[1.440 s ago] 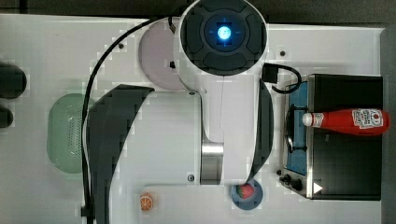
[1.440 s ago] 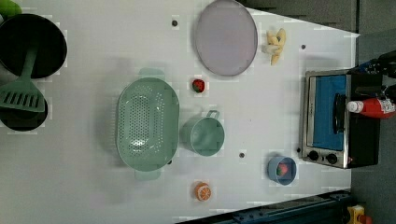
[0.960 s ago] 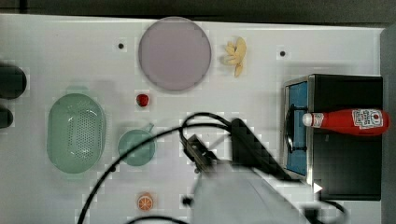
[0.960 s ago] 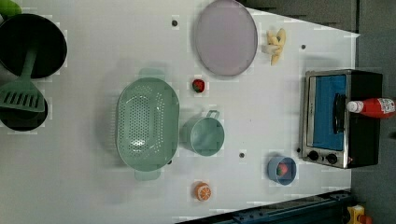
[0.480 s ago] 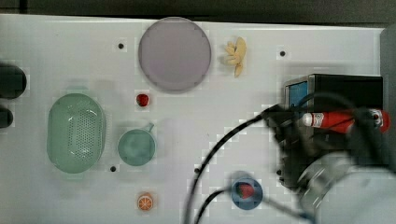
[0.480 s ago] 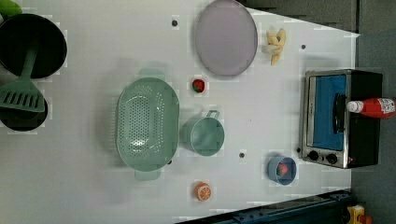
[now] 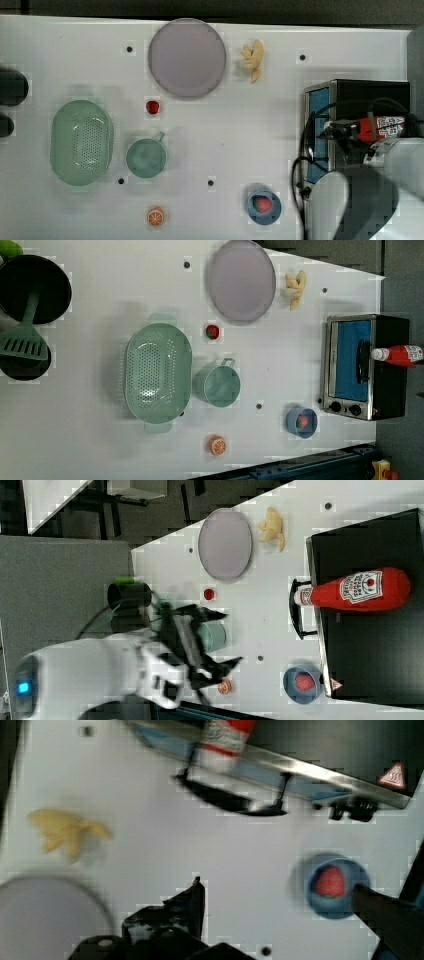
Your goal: Pick Ketchup from oven and place it on table.
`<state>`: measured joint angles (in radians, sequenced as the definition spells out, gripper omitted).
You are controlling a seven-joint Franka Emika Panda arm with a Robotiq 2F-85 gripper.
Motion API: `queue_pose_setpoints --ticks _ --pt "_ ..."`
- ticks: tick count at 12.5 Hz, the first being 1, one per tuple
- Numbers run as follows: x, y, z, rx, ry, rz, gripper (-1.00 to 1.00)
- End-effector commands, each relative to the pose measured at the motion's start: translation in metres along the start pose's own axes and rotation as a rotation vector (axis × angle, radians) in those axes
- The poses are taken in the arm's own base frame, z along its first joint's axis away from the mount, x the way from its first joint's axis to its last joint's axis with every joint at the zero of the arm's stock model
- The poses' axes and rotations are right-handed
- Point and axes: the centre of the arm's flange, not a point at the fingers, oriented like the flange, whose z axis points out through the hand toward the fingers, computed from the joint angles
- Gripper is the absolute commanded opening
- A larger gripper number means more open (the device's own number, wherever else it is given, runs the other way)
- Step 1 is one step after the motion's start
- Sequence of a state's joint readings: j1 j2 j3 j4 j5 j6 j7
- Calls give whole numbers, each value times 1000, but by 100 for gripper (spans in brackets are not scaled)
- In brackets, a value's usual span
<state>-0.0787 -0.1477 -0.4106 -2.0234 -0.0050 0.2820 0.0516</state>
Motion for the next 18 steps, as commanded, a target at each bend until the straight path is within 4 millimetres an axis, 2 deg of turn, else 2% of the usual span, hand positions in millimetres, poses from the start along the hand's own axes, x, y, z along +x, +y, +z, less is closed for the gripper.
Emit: queue_pose_setpoints --ticks 1,7,10,14,18 --pt "40 2 -12 69 75 13 100" --pt "127 1 33 -8 185 136 100" --pt "159 -2 56 -40 213 189 100" --pt "182 -2 96 -4 171 281 100" --pt "189 -4 124 -15 166 301 100"
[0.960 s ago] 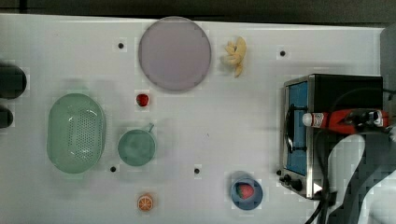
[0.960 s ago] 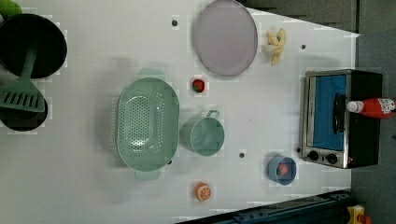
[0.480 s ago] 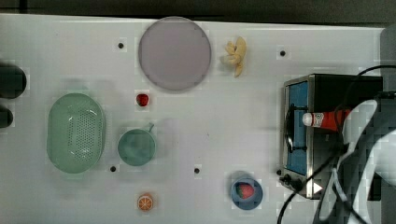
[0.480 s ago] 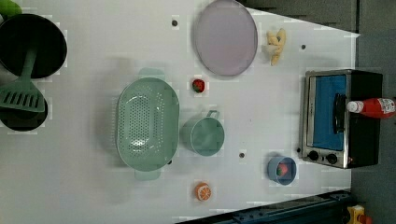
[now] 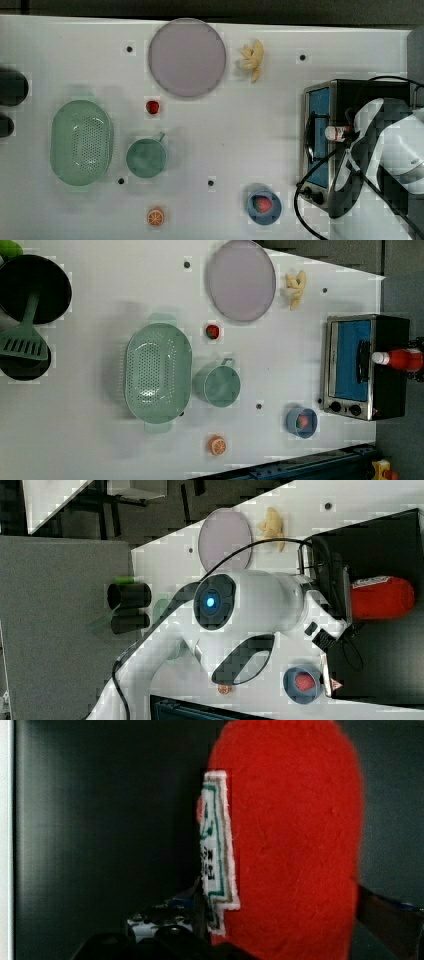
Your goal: Pick Ketchup from oven and place it on table.
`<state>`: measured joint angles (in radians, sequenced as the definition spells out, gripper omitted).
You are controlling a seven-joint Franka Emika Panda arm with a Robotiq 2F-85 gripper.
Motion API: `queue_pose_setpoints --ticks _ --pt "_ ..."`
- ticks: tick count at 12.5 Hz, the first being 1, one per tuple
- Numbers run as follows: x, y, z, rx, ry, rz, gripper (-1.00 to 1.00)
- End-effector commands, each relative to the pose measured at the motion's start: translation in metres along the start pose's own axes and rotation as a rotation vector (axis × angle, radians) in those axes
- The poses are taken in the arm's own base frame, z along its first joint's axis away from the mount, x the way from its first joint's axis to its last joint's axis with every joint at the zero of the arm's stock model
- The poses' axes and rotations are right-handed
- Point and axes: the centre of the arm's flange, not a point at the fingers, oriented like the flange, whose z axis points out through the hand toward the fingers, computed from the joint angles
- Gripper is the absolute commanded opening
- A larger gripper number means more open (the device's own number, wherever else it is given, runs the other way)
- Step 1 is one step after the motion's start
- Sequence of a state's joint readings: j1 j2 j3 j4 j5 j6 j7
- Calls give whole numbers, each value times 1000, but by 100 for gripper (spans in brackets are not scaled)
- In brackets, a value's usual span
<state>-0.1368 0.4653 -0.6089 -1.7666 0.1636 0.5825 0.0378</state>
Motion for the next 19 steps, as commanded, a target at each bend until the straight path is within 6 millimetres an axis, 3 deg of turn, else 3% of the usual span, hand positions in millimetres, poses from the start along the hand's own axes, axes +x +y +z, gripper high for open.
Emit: queue_pose_setpoints --ticks 1,4,7,8,10,13,16,19 --pt "19 8 -22 70 -4 26 100" --pt "20 11 -12 55 -12 33 91" --pt "19 10 -14 60 -11 32 24" --pt "20 10 -16 65 -8 31 24" --pt "22 5 -35 92 11 22 24" --pt "12 -12 -96 162 62 -75 24" --pt "-36 -32 -153 156 51 -246 24" --pt "-117 -46 -198 139 -44 -387 24"
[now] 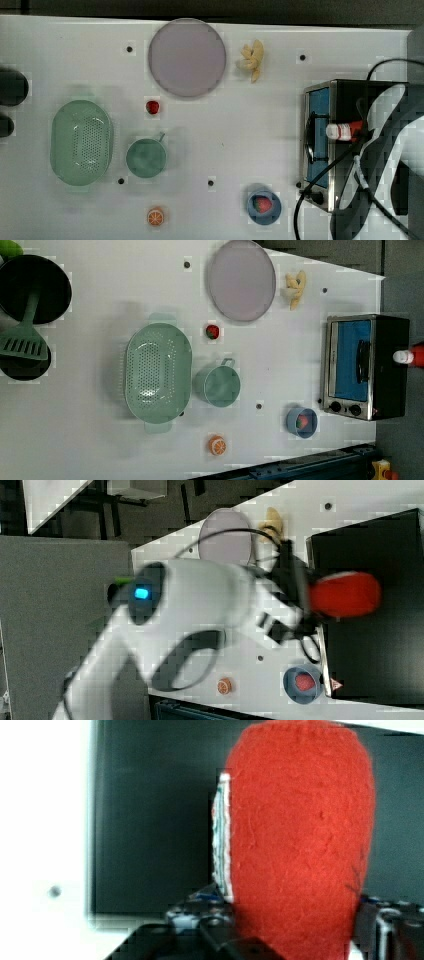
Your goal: Pick Ketchup from oven and place it on table.
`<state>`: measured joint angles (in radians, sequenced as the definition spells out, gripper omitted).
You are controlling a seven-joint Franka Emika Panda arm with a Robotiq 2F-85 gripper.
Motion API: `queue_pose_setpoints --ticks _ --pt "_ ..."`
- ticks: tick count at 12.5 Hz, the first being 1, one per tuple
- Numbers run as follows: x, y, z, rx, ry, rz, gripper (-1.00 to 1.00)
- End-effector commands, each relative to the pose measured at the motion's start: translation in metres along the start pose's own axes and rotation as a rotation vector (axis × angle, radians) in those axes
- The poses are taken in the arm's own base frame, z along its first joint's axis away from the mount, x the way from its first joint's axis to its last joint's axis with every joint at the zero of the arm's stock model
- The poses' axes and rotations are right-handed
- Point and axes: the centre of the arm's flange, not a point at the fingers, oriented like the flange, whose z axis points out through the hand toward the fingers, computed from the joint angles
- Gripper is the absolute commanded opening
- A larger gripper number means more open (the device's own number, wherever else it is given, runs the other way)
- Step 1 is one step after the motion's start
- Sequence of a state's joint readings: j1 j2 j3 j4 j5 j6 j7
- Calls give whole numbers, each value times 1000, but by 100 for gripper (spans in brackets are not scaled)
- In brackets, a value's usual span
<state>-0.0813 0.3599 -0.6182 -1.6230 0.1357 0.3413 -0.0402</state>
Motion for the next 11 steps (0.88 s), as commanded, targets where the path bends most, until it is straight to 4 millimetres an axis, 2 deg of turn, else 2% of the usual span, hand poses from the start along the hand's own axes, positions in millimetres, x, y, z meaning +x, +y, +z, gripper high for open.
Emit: queue_pose_setpoints --ticks 1,3,5,9,11 --pt "-116 -53 -94 102 -30 -288 24" --pt "-168 -66 -108 89 -75 -379 24" --pt "-218 -78 -109 63 -113 -465 24" --pt "-308 -101 -93 25 -147 -604 24" --pt "-342 -103 -73 -25 -155 -588 24"
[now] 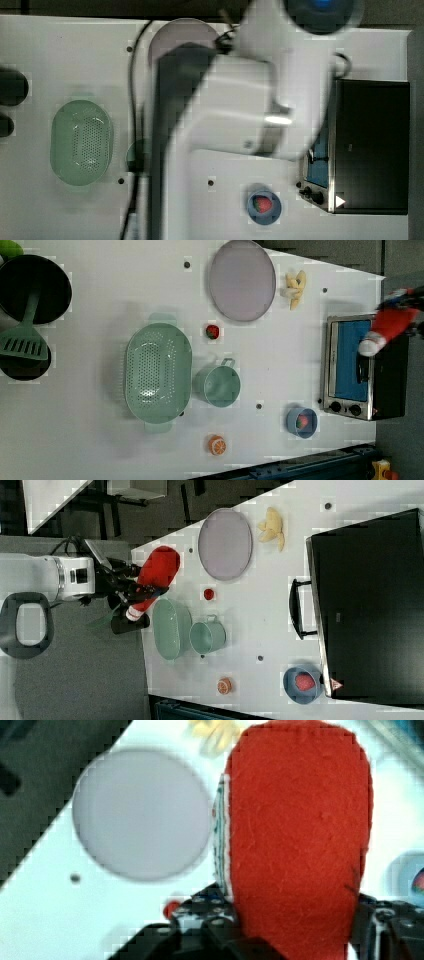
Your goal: Pick Ketchup from oven and place it on table.
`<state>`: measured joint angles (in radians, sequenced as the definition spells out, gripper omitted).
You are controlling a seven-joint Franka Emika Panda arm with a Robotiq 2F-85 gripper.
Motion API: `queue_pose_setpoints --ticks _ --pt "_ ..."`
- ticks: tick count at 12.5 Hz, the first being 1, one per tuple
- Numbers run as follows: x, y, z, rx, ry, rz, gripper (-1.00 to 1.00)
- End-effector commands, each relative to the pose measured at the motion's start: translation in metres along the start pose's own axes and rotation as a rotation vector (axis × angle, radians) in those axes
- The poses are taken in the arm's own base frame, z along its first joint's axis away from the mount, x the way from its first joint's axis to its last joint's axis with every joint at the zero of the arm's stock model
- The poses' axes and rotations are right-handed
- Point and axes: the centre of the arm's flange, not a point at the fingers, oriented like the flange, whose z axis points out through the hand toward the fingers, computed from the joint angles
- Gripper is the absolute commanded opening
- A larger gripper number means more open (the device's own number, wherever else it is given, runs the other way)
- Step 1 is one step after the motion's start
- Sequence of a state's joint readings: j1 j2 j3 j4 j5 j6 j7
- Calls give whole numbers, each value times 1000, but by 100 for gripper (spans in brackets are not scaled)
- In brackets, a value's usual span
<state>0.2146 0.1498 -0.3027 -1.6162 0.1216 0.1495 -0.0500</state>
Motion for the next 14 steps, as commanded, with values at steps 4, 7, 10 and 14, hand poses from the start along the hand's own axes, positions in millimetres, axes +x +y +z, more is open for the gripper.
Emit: queue_pose_setpoints --ticks 4,7,10,14 --pt "-25 3 112 -167 -64 196 24" --pt "-25 24 176 -168 -53 238 24" --pt "-34 45 244 -206 -61 248 24" --pt "-35 54 319 -187 5 240 24"
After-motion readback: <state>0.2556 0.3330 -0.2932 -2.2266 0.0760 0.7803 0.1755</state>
